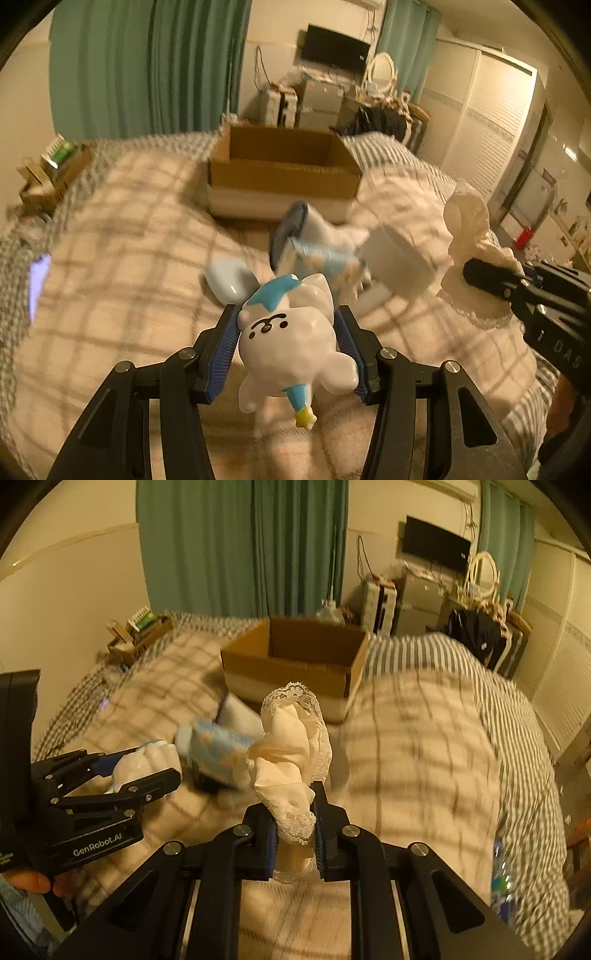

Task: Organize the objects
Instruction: 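Grasp the lace cloth with the right tool while the left tool grasps the plush toy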

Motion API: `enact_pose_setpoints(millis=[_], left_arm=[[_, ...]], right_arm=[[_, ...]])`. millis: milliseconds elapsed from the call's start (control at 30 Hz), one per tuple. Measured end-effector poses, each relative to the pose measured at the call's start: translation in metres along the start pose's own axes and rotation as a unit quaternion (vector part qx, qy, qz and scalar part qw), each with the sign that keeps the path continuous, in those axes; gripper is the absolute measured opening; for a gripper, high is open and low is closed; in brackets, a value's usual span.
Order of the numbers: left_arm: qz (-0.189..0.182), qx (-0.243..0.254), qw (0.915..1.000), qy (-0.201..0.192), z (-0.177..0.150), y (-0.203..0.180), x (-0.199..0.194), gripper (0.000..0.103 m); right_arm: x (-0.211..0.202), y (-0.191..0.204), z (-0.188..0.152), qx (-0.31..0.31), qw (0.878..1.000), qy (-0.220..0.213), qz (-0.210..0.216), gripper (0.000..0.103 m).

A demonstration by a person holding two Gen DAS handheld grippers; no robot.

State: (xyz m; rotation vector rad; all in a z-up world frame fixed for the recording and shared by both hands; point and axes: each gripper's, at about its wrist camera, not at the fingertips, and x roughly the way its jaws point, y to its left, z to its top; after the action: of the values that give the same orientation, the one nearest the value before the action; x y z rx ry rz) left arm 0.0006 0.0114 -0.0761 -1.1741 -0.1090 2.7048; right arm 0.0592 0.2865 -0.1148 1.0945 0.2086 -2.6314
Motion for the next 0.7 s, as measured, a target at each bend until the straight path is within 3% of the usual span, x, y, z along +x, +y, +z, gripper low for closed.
enact_pose_setpoints(millis=[233,400,567,700], left_arm=[[-0.001,-0.030,0.9976,-0.062,0.056,0.020,-0.030,0.054],[0.011,-0.029,0.9946,-0.099,0.126,0.031,-0.032,0.054],[0.042,-0.005,0.9883,-0.146,0.196,0.035,-0.022,0.054],[0.039,0.006,0.9885,-0.146,0.237,0.039,0.009,0.054]], right_arm=[[-0.015,0.007,0.056,-0.031,0.998,-0.050,0.019,0.014],[-0.022,0.007,0.122,-0.058,0.994,-0.095,0.010,0.014],[0.002,-0.005,0.190,-0.061,0.993,-0.104,0.005,0.014],[0.034,-0.014,0.231,-0.051,0.994,-0.099,0.022,0.014]])
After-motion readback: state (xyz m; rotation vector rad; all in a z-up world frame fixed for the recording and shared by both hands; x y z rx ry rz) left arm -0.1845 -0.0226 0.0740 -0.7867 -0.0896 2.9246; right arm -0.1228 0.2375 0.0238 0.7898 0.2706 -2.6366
